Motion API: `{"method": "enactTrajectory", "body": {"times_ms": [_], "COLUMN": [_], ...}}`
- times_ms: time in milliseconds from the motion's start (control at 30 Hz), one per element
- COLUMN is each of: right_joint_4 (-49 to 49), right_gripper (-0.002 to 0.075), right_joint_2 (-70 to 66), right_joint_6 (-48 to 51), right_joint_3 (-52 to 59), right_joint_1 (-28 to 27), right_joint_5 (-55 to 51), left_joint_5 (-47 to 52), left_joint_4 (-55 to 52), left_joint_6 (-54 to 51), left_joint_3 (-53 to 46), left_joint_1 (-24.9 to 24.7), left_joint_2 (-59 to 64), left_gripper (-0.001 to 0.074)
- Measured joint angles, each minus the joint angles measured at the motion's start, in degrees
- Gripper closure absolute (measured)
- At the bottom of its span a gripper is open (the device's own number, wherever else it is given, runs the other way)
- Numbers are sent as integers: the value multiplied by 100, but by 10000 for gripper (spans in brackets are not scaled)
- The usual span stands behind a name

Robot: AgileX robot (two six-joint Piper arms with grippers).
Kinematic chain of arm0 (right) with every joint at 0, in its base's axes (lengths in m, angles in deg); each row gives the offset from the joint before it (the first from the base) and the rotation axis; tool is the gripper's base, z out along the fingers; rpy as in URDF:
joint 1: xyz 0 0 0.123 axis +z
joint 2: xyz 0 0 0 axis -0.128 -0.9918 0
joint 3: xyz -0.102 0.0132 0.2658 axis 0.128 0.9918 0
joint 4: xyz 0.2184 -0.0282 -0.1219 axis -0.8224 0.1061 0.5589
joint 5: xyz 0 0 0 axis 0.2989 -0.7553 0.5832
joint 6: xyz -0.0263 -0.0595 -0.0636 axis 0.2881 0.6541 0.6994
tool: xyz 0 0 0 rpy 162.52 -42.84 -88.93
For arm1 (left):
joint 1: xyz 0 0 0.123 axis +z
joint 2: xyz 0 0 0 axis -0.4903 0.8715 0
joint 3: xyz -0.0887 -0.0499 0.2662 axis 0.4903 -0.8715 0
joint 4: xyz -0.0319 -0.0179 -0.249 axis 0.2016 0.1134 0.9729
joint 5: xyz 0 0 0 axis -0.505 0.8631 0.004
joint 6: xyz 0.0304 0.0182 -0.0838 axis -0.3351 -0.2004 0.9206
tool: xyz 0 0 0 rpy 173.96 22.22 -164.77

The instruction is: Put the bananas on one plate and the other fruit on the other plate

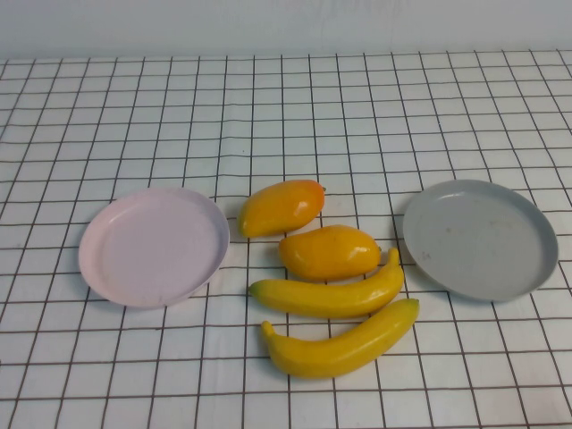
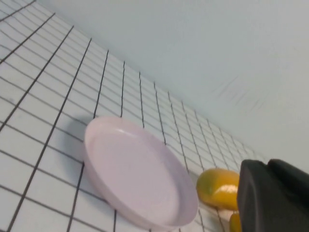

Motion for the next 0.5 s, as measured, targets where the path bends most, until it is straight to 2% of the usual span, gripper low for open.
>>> {"method": "enactTrajectory", "body": {"times_ms": [500], "right_joint_4": [0], "right_gripper": [742], "right_joint_2": [0], "right_joint_6": [0], "right_joint_3": [0], "right_joint_1": [0], "right_joint_5": [0], "left_joint_5": [-908], "left_joint_4": [143], "left_joint_6": [217], "left_joint_3": [15], "left_joint_1": [0], "left_joint_2": [0], "left_gripper": [739]}}
